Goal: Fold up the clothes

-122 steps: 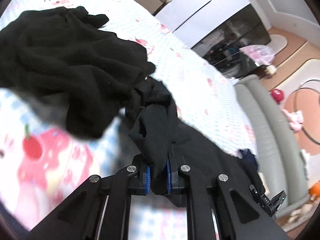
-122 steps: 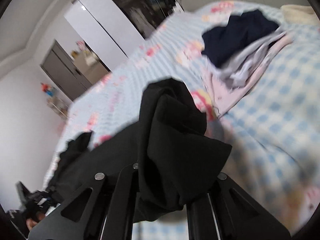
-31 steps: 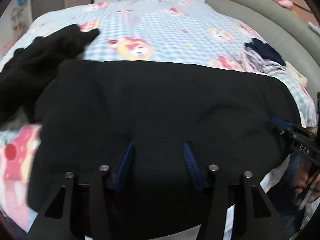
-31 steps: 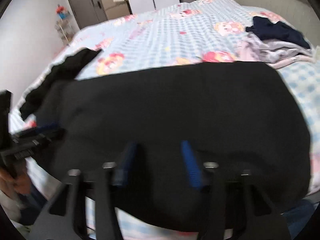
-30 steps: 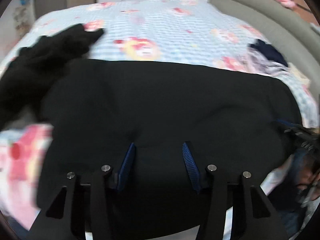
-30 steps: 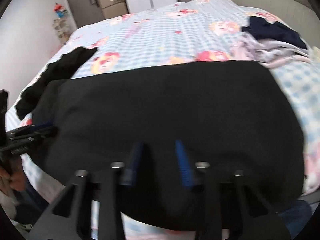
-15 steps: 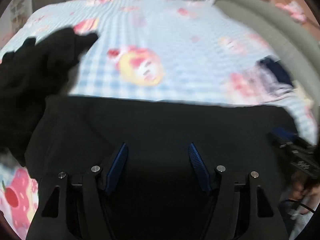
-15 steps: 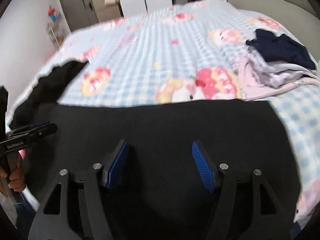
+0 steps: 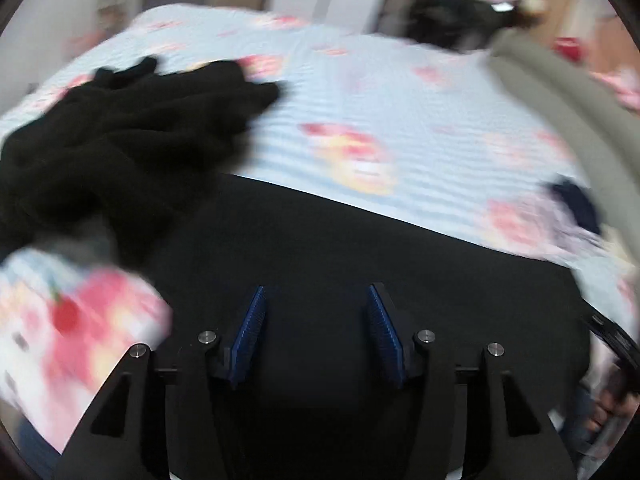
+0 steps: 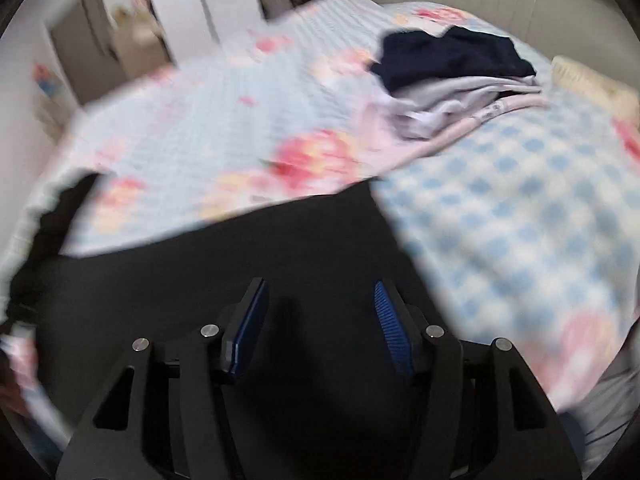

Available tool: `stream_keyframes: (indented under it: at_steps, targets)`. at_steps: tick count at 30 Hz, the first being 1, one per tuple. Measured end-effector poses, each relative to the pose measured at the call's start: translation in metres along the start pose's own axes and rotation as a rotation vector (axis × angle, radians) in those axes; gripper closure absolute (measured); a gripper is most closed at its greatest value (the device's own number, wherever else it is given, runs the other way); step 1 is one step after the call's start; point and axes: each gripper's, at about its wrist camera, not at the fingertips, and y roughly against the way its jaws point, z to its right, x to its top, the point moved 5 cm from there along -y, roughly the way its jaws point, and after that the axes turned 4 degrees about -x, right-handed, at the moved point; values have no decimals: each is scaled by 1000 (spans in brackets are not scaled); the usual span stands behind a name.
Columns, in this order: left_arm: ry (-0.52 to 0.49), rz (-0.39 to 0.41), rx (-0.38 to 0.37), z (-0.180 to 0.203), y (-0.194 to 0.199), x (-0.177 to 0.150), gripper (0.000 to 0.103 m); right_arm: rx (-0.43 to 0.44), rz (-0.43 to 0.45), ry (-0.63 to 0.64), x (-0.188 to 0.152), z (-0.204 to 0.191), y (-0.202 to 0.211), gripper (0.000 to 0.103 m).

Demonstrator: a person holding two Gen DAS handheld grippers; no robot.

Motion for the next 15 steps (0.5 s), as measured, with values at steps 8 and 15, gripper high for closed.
stream_keyframes:
  at_steps: [8, 15]
  targets:
    - [-17, -17, -163, 35, -10, -37, 42, 79, 36, 128, -66, -76, 6, 38]
    - [98, -5, -1, -14, -2, -51, 43, -100, 13, 113, -81, -40, -2, 37]
